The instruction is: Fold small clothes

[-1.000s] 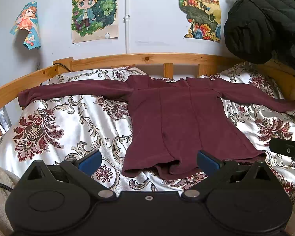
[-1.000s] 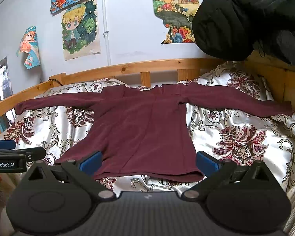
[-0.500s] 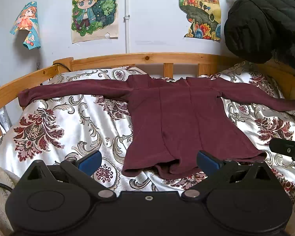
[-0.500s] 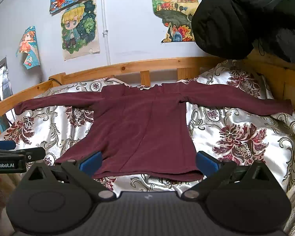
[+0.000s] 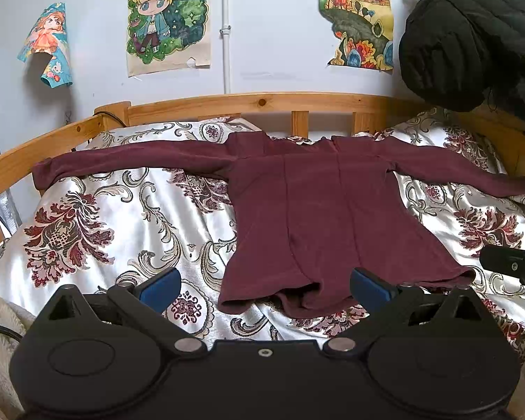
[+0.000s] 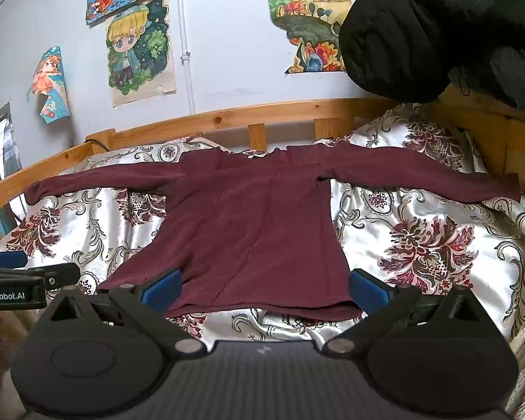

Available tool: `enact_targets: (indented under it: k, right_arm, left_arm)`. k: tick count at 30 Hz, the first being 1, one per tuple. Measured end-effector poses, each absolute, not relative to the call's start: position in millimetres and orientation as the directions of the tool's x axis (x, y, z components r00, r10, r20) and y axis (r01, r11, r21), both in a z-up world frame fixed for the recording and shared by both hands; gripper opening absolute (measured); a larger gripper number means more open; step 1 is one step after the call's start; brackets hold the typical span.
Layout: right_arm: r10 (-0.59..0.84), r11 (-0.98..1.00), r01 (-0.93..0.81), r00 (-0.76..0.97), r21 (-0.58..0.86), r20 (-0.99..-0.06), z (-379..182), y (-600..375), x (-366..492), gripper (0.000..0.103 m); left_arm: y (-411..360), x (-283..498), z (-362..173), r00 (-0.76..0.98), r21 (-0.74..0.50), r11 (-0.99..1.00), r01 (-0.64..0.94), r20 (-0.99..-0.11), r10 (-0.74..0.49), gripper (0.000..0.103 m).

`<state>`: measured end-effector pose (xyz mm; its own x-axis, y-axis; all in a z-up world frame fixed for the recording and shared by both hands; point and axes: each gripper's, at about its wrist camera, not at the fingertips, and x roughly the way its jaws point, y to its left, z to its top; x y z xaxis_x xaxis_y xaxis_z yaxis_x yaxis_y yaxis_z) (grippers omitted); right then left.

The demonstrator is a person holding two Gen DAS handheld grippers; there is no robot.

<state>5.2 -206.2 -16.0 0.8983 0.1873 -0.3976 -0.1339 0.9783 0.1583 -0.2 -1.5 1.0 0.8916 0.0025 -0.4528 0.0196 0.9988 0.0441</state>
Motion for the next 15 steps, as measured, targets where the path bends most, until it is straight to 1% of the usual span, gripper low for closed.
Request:
enact_targets:
  k: [15]
  right_arm:
    - [0.190, 0.977, -0.131, 0.895, 0.170, -0.403, -14.9, -208.9, 7.5, 0.103]
  left_arm:
    - [-1.6, 0.1, 0.9, 0.891, 0.046, 0.999, 0.019, -0.454, 0.004, 0.102]
